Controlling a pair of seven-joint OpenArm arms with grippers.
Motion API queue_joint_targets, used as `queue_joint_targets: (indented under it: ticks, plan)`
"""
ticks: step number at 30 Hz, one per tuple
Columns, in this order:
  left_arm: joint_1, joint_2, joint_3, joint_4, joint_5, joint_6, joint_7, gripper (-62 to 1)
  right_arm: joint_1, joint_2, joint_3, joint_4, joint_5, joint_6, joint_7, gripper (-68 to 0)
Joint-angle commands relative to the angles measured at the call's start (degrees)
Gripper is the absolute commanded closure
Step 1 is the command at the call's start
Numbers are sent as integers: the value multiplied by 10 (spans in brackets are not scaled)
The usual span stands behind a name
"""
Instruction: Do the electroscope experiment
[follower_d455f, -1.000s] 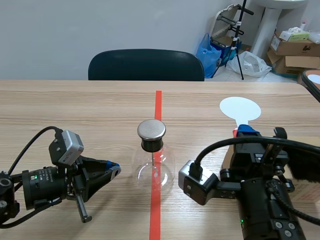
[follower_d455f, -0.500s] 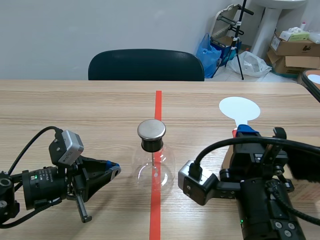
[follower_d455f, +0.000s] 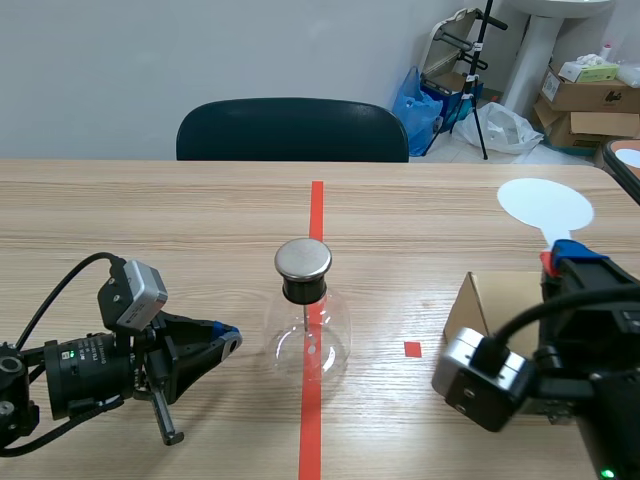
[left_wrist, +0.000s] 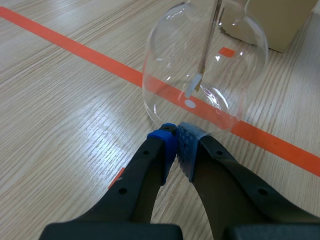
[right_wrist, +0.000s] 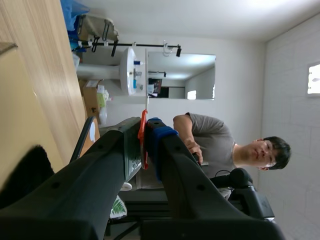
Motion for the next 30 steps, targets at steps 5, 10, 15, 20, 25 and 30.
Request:
queue_joint_targets:
  ticks: [5,10,15,20,25,30]
  plan:
    - [16,-18,-22,20,-10,-10,-50,-29,-43,-24,83,4,59,-59,119,-11]
    - [78,-68,-62,80,-8,-10,-91,-29,-67,-35,149,4,138,-78,218,-11]
    - [178,-131,-125,181,-8,-37,-111,-29,-69,-41,205,-11,197,-78,297,-11]
    - [297,-179,-215,297,-9,-45,-111,-27,-62,-41,244,-62,243,-78,369,-11]
    - [424,-196,-326,404,-8,-82,-110,-27,-34,-41,271,-130,262,-78,414,-11]
    - [535,-195,-415,485,-19,-82,-110,-28,-4,-41,290,-182,266,-78,444,-11]
